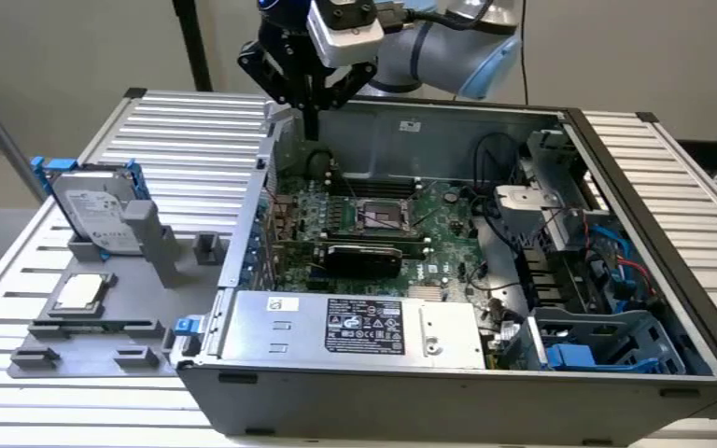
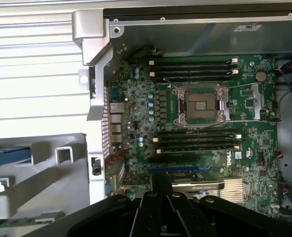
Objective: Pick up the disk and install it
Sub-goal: 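Reach for the disk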
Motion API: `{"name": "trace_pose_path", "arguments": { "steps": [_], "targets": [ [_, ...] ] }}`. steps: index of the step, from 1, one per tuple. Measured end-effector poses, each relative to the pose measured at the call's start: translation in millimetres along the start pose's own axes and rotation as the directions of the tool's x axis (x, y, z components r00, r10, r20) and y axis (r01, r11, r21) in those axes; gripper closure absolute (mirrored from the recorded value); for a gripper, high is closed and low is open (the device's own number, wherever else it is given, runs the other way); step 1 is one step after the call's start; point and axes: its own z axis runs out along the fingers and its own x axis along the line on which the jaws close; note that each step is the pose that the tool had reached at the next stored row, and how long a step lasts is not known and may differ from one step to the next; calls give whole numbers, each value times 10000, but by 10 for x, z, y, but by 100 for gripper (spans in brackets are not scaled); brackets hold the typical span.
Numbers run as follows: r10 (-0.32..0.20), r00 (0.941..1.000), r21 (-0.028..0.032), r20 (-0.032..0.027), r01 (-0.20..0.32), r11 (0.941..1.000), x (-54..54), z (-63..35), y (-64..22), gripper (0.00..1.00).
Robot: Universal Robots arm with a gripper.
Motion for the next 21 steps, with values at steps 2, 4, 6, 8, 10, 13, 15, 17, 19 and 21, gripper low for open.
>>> {"name": "trace_pose_path", "arguments": {
  "steps": [2, 4, 6, 8, 10, 13, 15, 17, 19, 21],
  "targets": [
    [1, 10000, 0, 0, -1, 10000, 95, -2, -7, 100],
    [0, 10000, 0, 0, 0, 10000, 183, -4, -13, 100],
    [1, 10000, 1, -1, -1, 10000, 275, -5, -19, 100],
    [-1, 10000, 0, 0, 1, 10000, 365, -6, -26, 100],
    [1, 10000, 0, 0, -1, 10000, 456, -7, -32, 100],
    [1, 10000, 0, 0, -1, 10000, 591, -8, -42, 100],
    [1, 10000, 0, 0, -1, 10000, 684, -8, -48, 100],
    [0, 10000, 0, 0, 0, 10000, 772, -7, -54, 100],
    [1, 10000, 0, 0, -1, 10000, 863, -4, -60, 100],
    [0, 10000, 0, 0, 0, 10000, 954, -1, -64, 100]
  ]
}}
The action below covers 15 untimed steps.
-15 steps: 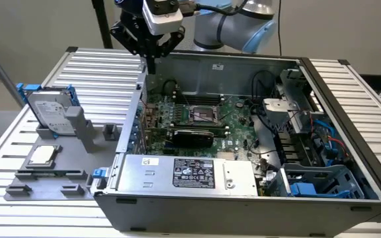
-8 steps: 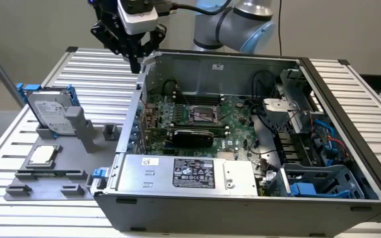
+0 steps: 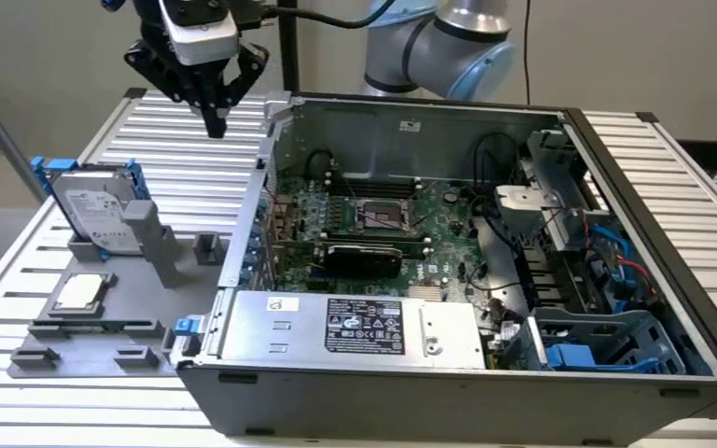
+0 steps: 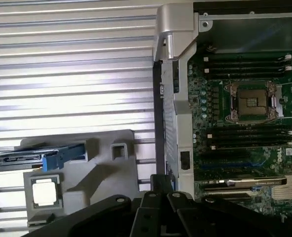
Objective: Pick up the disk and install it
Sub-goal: 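Reach for the disk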
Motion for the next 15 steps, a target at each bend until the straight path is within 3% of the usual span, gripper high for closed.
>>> {"name": "trace_pose_path", "arguments": {
  "steps": [15],
  "targets": [
    [1, 10000, 0, 0, -1, 10000, 686, 43, -17, 100]
  ]
}}
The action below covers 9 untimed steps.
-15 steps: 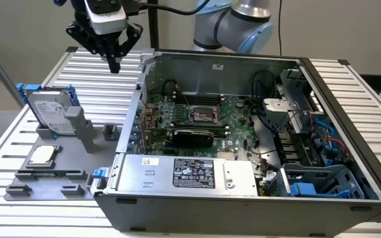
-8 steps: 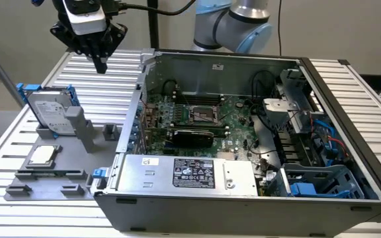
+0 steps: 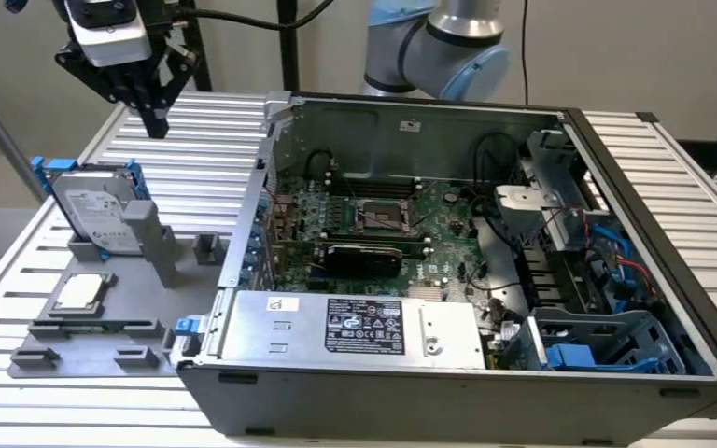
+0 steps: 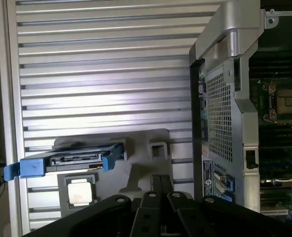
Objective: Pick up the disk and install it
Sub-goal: 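Reach for the disk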
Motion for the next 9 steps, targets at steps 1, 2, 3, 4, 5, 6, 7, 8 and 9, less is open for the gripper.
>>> {"name": "trace_pose_path", "arguments": {
  "steps": [1, 2, 3, 4, 5, 6, 7, 8, 9],
  "targets": [
    [1, 10000, 0, 1, -1, 10000, 44, 4, 0, 100],
    [0, 10000, 1, -1, 0, 10000, 92, 8, -1, 100],
    [-1, 10000, 1, 0, 1, 10000, 137, 12, -1, 100],
    [0, 10000, 1, 0, 0, 10000, 182, 16, -1, 100],
    [0, 10000, 2, 0, 0, 10000, 227, 20, -2, 100],
    [1, 10000, 3, 0, -1, 10000, 275, 25, -2, 100],
    [1, 10000, 3, 0, -1, 10000, 318, 29, -2, 100],
    [0, 10000, 3, 0, 0, 10000, 365, 34, -2, 100],
    [-1, 10000, 4, 1, 1, 10000, 410, 38, -2, 100]
  ]
}}
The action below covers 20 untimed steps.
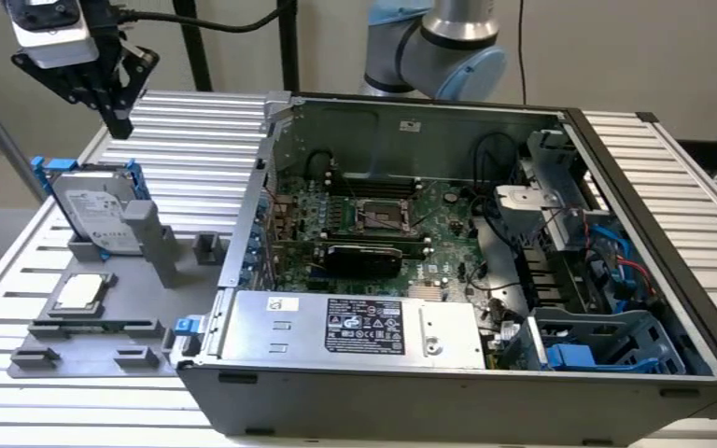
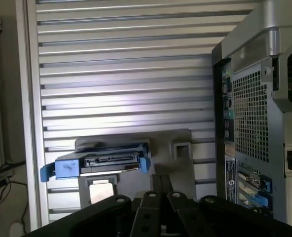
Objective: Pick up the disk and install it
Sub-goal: 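Reach for the disk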
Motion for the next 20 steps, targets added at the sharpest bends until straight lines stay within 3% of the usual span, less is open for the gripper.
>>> {"name": "trace_pose_path", "arguments": {
  "steps": [17, 20],
  "targets": [
    [0, 10000, 1, 0, 0, 10000, 778, 126, 8, 100],
    [1, 10000, 2, 0, -1, 10000, 855, 136, 5, 100]
  ]
}}
